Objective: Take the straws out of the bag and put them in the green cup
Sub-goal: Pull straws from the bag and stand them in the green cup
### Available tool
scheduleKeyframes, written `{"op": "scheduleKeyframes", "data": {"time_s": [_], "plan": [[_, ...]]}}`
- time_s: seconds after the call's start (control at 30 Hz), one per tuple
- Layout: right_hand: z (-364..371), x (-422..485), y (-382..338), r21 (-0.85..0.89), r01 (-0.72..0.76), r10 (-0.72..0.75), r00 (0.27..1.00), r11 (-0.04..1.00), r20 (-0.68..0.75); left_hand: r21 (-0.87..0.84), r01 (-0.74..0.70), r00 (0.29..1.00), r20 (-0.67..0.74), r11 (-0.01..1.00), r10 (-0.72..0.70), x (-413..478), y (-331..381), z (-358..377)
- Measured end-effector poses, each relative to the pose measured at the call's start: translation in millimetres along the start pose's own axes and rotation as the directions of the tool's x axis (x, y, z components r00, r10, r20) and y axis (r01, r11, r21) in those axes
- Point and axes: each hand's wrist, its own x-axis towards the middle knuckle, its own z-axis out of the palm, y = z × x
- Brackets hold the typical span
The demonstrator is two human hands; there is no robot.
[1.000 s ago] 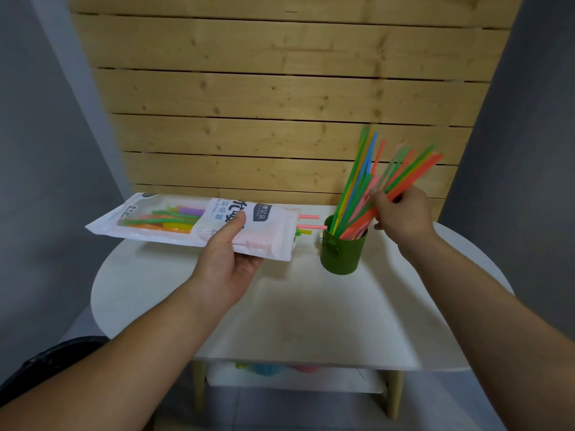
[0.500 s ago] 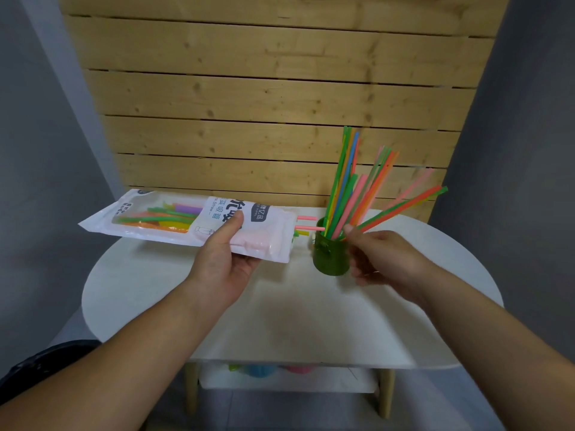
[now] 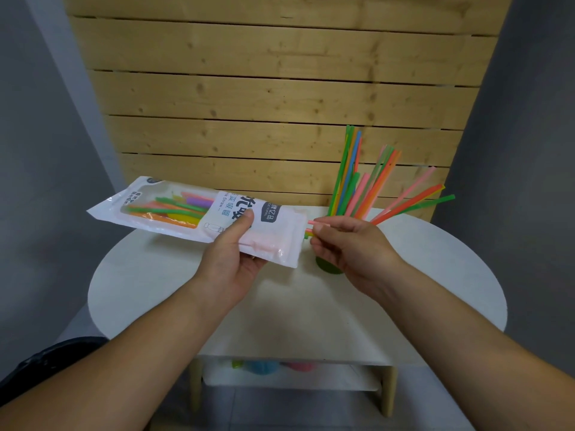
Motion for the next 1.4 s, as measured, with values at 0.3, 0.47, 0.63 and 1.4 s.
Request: {"op": "scheduleKeyframes", "data": {"time_s": [0.3, 0.47, 0.63, 1.4], "plan": [[-30, 3, -16, 0.227, -0.031, 0.047, 0.997, 0.973, -0.066, -0.087, 0.015, 0.999, -0.042, 0.996, -0.019, 4, 11, -4], [-26, -5, -8, 0.287, -0.035, 0.036, 0.999, 0.957, 0.000, -0.130, 0.025, 0.999, -0.041, 0.991, -0.031, 2, 11, 0], [-11, -12, 8, 0.178, -0.057, 0.049, 0.998, 0.982, 0.046, -0.155, 0.028, 0.999, -0.040, 0.988, -0.034, 1, 11, 1], [-33, -24, -19, 0.085, 0.285, -0.255, 0.932, 0.955, -0.257, -0.172, 0.017, 0.992, -0.120, 0.985, -0.038, 10, 16, -13]]}}
